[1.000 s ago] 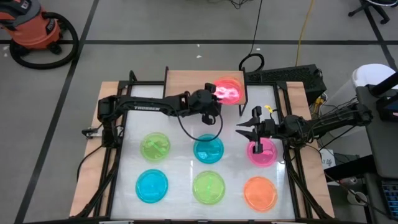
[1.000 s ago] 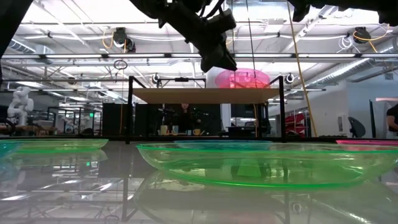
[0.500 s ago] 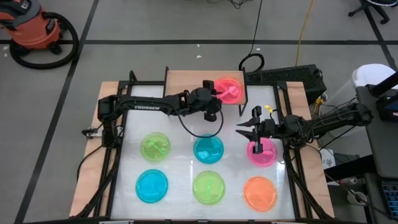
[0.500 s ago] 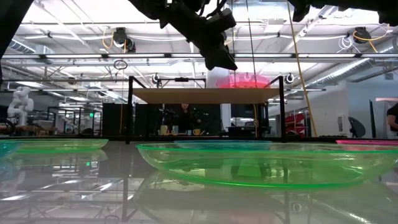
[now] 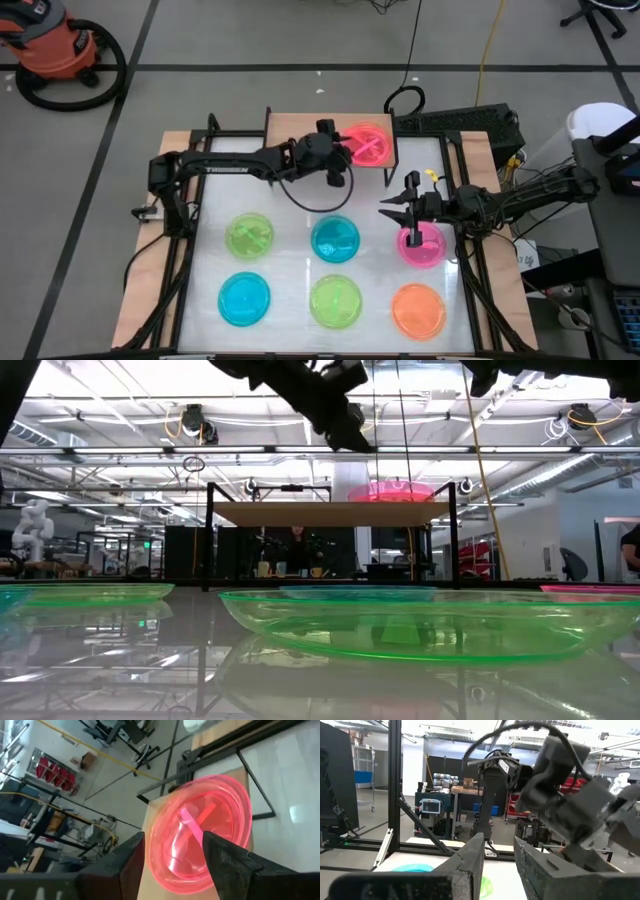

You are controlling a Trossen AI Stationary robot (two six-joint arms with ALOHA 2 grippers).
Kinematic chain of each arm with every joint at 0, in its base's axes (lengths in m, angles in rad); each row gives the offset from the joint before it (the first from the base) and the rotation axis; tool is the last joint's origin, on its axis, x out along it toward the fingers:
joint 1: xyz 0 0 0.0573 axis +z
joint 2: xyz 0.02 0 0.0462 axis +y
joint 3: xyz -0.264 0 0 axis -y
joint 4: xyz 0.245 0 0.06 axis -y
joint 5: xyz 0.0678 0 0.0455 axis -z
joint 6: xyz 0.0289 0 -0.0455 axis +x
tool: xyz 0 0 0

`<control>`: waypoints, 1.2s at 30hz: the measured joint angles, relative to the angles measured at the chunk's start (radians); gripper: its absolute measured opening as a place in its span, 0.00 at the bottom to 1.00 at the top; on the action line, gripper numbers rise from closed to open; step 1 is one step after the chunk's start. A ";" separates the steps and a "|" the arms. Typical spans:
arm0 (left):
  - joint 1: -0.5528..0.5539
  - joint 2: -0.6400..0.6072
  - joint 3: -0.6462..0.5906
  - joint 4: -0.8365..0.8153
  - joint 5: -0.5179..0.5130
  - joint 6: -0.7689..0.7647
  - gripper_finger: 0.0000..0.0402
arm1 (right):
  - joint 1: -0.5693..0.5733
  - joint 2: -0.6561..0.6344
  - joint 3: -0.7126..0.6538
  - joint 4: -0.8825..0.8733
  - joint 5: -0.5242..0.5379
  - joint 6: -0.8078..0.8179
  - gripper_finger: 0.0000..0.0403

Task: Place and stack plates onto a shelf
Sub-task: Stack the top pink plate on top of the orange plate on the shelf

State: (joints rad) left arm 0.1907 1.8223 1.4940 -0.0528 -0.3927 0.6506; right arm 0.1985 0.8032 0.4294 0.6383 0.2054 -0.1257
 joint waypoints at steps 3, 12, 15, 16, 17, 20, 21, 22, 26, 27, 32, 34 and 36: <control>-0.003 -0.023 0.000 -0.078 0.097 -0.062 0.51 | 0.000 0.000 0.000 -0.001 0.000 0.001 0.22; 0.020 -0.009 -0.016 -0.165 0.557 -0.128 0.51 | 0.000 0.000 0.000 0.000 0.000 0.005 0.22; 0.040 -0.008 -0.030 -0.162 0.572 -0.146 0.51 | 0.000 0.000 0.000 0.000 0.000 0.005 0.22; 0.049 -0.009 -0.037 -0.161 0.573 -0.155 0.51 | 0.000 0.000 0.000 0.000 0.000 0.006 0.22; 0.057 -0.009 -0.047 -0.160 0.575 -0.166 0.51 | 0.000 0.000 0.000 0.000 0.000 0.009 0.22; 0.082 -0.008 -0.089 -0.137 0.593 -0.179 0.51 | 0.000 0.000 0.000 -0.001 0.000 0.005 0.22; 0.089 -0.009 -0.108 -0.111 0.607 -0.180 0.51 | 0.000 0.000 0.000 -0.001 0.000 0.002 0.22; 0.096 -0.008 -0.127 -0.081 0.620 -0.182 0.51 | 0.000 0.000 0.000 -0.001 0.000 0.000 0.22; 0.118 -0.008 -0.194 0.059 0.655 -0.203 0.51 | 0.000 0.000 0.000 -0.001 0.000 -0.004 0.22; 0.123 -0.008 -0.206 0.095 0.656 -0.212 0.51 | 0.000 0.000 0.000 -0.001 0.000 -0.004 0.22; 0.148 -0.008 -0.235 0.207 0.654 -0.272 0.51 | 0.000 0.000 0.000 -0.001 0.001 -0.006 0.22; 0.160 -0.008 -0.236 0.217 0.653 -0.296 0.51 | 0.000 0.000 0.000 -0.001 0.001 -0.006 0.22; 0.166 -0.008 -0.236 0.218 0.621 -0.310 0.51 | 0.000 0.000 0.000 -0.001 0.002 -0.008 0.22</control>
State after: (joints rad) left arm 0.3569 1.8141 1.2579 0.1657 0.2283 0.3402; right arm 0.1986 0.8032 0.4294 0.6375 0.2070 -0.1333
